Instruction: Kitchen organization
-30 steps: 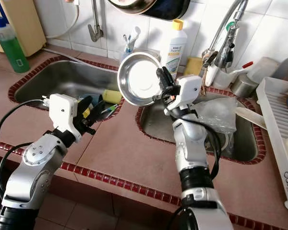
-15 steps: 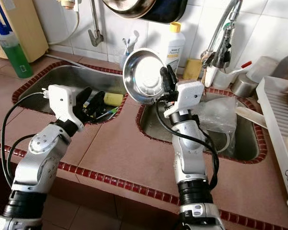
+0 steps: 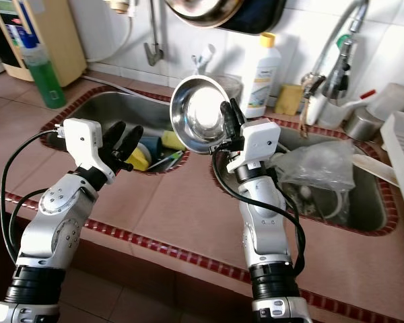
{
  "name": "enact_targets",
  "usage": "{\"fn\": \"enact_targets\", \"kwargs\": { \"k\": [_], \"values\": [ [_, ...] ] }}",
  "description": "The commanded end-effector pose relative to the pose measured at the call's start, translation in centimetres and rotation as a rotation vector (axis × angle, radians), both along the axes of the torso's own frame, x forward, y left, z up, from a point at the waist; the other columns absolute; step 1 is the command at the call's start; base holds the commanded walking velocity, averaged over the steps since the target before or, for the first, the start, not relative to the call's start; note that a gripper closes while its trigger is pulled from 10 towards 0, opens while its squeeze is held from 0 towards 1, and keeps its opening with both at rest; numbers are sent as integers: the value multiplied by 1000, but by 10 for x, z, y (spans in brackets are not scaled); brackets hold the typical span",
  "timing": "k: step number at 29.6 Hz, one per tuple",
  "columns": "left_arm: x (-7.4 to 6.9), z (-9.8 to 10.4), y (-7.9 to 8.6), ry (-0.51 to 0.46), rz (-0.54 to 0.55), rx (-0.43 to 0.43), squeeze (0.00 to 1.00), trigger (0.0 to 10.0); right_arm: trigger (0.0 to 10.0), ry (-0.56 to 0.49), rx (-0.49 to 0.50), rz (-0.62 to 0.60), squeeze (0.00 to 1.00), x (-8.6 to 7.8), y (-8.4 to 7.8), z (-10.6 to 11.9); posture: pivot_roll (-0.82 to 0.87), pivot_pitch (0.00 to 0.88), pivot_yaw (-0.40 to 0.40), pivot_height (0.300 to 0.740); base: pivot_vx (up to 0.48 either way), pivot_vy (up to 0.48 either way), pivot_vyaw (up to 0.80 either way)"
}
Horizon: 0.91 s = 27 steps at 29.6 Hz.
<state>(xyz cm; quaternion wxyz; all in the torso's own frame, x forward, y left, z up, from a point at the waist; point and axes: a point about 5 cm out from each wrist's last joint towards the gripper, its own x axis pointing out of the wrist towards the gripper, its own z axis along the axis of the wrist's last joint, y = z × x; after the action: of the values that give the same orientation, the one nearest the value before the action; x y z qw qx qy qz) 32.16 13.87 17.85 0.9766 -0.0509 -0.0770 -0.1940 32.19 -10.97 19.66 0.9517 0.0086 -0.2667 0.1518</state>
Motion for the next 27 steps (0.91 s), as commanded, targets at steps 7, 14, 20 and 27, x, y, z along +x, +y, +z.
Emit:
{"fn": "enact_targets", "kwargs": {
  "k": [7, 14, 20, 27],
  "values": [
    [-4, -2, -4, 9, -35, 16, 0, 10000, 10000, -15, -5, 4, 0, -6, 3, 3, -39, 0, 9, 740, 0, 361, 0],
    [-6, -5, -4, 28, -57, 32, 0, 10000, 10000, -4, -9, 1, 0, -10, 5, -1, -42, 0, 24, 740, 0, 367, 0],
    [-7, -6, -4, 33, -70, 42, 0, 10000, 10000, -2, -6, -5, 0, -11, 5, -1, -44, 0, 31, 740, 0, 463, 0],
    [-7, -6, -4, 37, -82, 55, 0, 10000, 10000, 2, -6, -9, 0, -12, 6, -3, -46, 0, 40, 740, 0, 480, 0]
  ]
}}
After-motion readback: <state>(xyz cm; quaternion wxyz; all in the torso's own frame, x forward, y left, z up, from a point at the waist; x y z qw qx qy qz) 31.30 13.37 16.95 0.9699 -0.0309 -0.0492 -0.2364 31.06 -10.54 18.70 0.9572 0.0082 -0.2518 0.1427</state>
